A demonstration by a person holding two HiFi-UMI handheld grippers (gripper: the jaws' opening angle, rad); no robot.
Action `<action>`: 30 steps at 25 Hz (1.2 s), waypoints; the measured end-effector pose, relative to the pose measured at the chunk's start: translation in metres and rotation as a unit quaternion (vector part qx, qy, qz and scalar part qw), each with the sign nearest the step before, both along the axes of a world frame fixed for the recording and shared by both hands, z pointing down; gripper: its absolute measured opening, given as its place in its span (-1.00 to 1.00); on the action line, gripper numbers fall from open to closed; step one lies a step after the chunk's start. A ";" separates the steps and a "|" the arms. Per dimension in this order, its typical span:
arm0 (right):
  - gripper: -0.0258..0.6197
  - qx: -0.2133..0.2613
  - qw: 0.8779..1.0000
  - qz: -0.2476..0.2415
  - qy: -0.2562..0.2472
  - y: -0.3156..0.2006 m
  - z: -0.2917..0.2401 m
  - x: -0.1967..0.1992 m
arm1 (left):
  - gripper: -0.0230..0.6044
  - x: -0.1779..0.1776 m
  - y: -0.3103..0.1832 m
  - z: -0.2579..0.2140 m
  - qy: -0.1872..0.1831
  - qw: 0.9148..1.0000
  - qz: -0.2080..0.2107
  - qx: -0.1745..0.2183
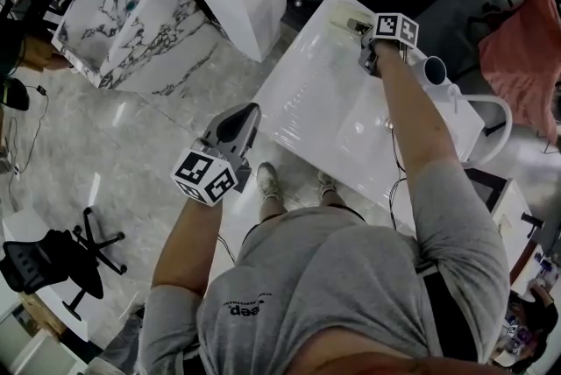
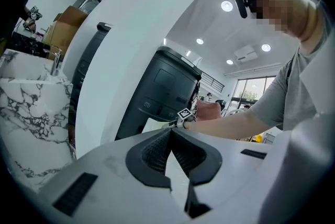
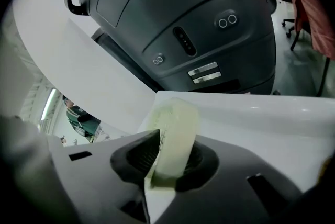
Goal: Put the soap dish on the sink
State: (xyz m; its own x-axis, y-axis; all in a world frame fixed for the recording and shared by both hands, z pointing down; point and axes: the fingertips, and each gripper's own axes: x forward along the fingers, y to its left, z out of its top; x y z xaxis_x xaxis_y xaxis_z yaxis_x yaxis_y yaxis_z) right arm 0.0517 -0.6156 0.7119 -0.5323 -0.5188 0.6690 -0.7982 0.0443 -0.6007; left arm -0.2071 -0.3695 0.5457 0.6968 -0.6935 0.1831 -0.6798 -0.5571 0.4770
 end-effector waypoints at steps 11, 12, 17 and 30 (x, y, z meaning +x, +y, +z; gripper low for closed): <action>0.05 -0.028 0.987 -0.003 0.160 -0.006 0.015 0.018 | -0.88 0.001 -0.006 -0.002 0.019 1.000 -0.002 -0.003; 0.12 -0.028 0.982 -0.004 0.187 -0.006 0.015 0.022 | -0.88 0.002 -0.006 -0.003 0.021 1.000 -0.002 -0.004; 0.15 -0.007 0.942 -0.028 0.335 -0.002 0.018 0.034 | -0.88 0.001 -0.006 -0.005 0.023 1.000 -0.001 -0.003; 0.15 0.040 0.942 -0.039 0.330 0.000 -0.010 0.026 | -0.88 0.000 -0.004 -0.014 0.020 1.000 -0.001 0.006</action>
